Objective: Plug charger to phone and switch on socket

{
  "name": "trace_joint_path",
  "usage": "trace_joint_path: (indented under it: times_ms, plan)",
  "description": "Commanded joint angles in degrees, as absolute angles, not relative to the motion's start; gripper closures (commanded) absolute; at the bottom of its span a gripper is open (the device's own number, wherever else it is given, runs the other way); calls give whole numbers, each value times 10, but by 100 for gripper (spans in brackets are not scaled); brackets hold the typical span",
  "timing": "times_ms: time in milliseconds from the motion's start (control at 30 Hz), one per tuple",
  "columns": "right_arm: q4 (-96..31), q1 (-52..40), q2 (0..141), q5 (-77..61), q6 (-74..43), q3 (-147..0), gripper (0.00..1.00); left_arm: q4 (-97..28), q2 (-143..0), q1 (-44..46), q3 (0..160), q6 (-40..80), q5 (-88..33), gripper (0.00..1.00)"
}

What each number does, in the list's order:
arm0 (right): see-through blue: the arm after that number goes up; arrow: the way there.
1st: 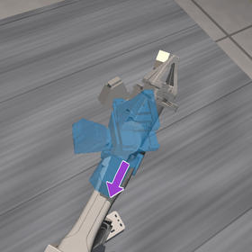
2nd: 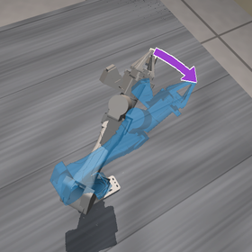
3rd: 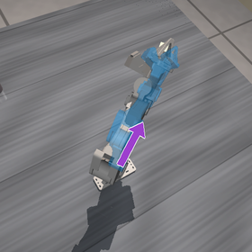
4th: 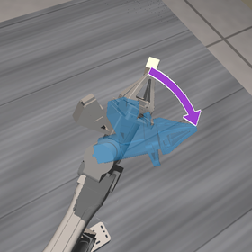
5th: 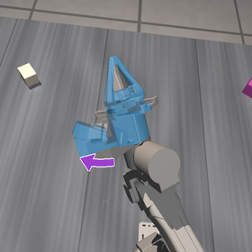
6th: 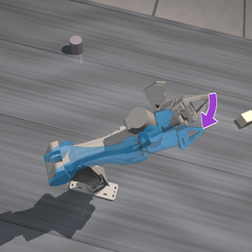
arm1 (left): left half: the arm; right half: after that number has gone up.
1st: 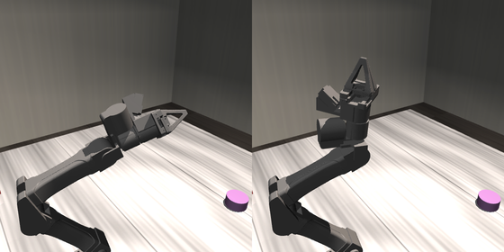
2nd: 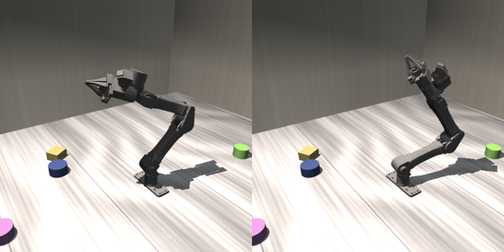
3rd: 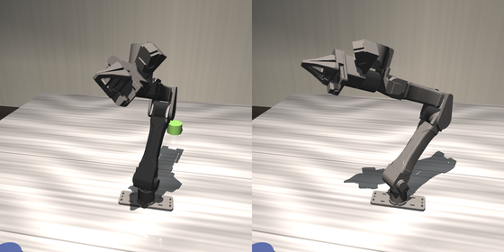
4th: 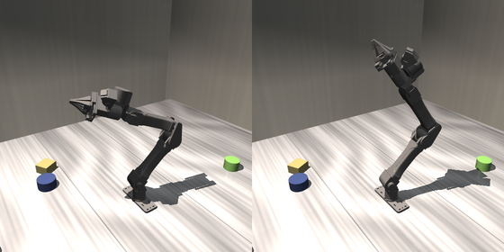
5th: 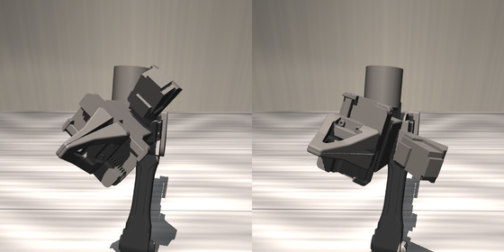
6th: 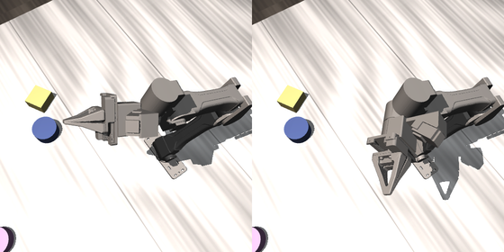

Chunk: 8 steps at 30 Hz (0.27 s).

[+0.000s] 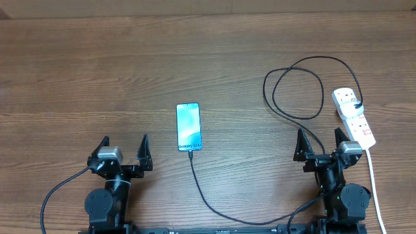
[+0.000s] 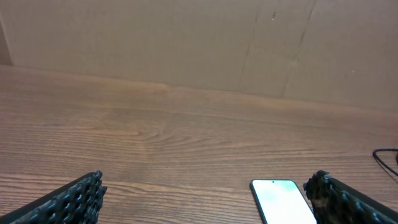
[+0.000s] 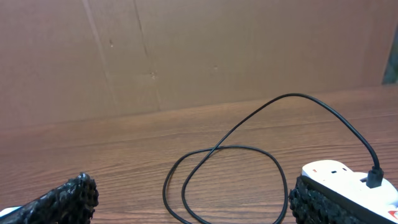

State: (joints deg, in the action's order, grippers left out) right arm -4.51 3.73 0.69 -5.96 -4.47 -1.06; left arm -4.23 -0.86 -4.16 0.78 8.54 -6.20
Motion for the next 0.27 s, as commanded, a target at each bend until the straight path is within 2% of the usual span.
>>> trace_joint_path:
  times_ms: [0,233]
  plan:
    - [-43,38,2,-56,-44,-4,0,-40,-3,-45,3,73,-56,0]
    - [-43,38,2,-56,-44,-4,0,-40,-3,-45,3,73,-56,0]
